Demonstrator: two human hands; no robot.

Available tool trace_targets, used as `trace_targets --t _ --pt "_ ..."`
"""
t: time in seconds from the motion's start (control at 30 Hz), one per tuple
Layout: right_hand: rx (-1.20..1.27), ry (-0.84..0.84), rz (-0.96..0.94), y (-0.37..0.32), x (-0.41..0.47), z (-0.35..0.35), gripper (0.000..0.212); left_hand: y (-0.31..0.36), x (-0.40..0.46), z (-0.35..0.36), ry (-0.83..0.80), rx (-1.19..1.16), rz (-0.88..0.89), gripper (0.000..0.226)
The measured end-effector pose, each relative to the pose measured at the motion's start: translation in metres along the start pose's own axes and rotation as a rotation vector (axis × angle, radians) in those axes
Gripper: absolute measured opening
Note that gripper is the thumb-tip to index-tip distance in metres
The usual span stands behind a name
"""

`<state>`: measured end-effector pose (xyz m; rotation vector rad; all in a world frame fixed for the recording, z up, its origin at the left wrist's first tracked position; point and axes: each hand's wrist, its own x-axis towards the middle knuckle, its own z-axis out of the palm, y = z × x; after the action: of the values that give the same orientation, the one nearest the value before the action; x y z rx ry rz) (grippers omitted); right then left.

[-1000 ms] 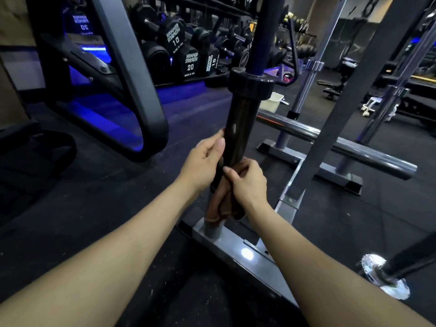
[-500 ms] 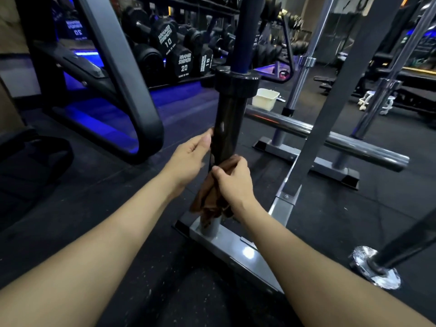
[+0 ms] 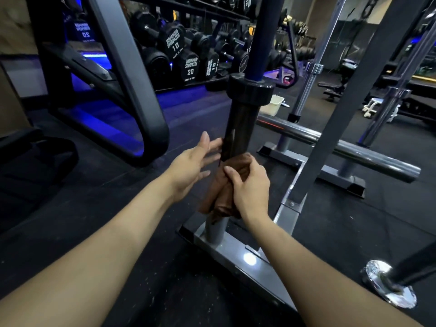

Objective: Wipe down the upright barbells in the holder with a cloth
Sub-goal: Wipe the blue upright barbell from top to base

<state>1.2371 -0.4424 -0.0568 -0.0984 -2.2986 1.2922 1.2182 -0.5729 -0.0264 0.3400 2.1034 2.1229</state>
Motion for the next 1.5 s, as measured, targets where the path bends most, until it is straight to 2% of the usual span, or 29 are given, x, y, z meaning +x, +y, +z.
trace_targets --t 0.1,0.17,0.23,0.37,0.53,0.6,0.67,0.77,0.87,0.97,1.1,1.2,1.3,1.4,1.5 --pt "0.022 0.097 -0.031 -0.024 0.012 -0.005 0.026 0.0 0.001 0.0 -0.004 -0.031 0.01 0.053" --pt "0.019 0.232 -0.095 -0.051 0.027 -0.011 0.035 -0.002 0.004 -0.005 0.002 -0.04 0.01 0.063" --pt "0.0 0.286 -0.134 -0.065 0.038 -0.012 0.043 -0.004 0.004 -0.007 0.031 -0.048 -0.003 0.067" --pt "0.058 0.204 -0.138 -0.035 0.022 0.0 0.057 -0.007 0.003 -0.006 -0.031 -0.072 0.012 0.06" --pt "0.04 -0.055 0.016 0.012 0.005 0.004 0.034 -0.002 -0.005 -0.003 -0.01 0.062 0.031 0.053" --pt "0.014 0.005 -0.002 0.001 0.012 0.001 0.02 -0.001 -0.006 -0.002 -0.015 0.061 0.037 0.053" --pt "0.053 0.143 -0.065 -0.023 0.023 -0.003 0.019 -0.003 -0.003 -0.003 -0.021 0.045 0.032 0.055" --pt "0.109 0.245 -0.143 -0.04 0.035 -0.005 0.031 -0.008 0.001 -0.008 -0.037 0.047 0.047 0.064" --pt "0.146 0.188 -0.14 -0.019 0.025 0.001 0.064 -0.013 0.003 -0.007 -0.024 0.059 0.055 0.056" --pt "0.146 0.055 -0.074 0.013 0.012 0.01 0.068 -0.014 0.002 -0.005 -0.003 0.096 0.068 0.049" --pt "0.077 -0.168 0.047 0.039 0.0 0.009 0.06 -0.018 -0.002 -0.001 0.021 0.089 0.076 0.038" --pt "0.015 -0.26 0.103 0.044 0.0 0.004 0.059 -0.018 -0.003 0.001 0.027 0.101 0.071 0.042" --pt "-0.026 -0.274 0.14 0.038 0.0 0.0 0.055 -0.017 -0.006 0.003 0.026 0.143 0.038 0.043" --pt "-0.198 -0.227 0.166 0.031 -0.008 0.002 0.032 -0.018 -0.012 0.007 0.009 0.14 -0.01 0.045" --pt "-0.381 -0.172 0.097 0.018 -0.018 0.0 0.019 -0.016 -0.014 0.01 0.005 0.136 -0.036 0.049"
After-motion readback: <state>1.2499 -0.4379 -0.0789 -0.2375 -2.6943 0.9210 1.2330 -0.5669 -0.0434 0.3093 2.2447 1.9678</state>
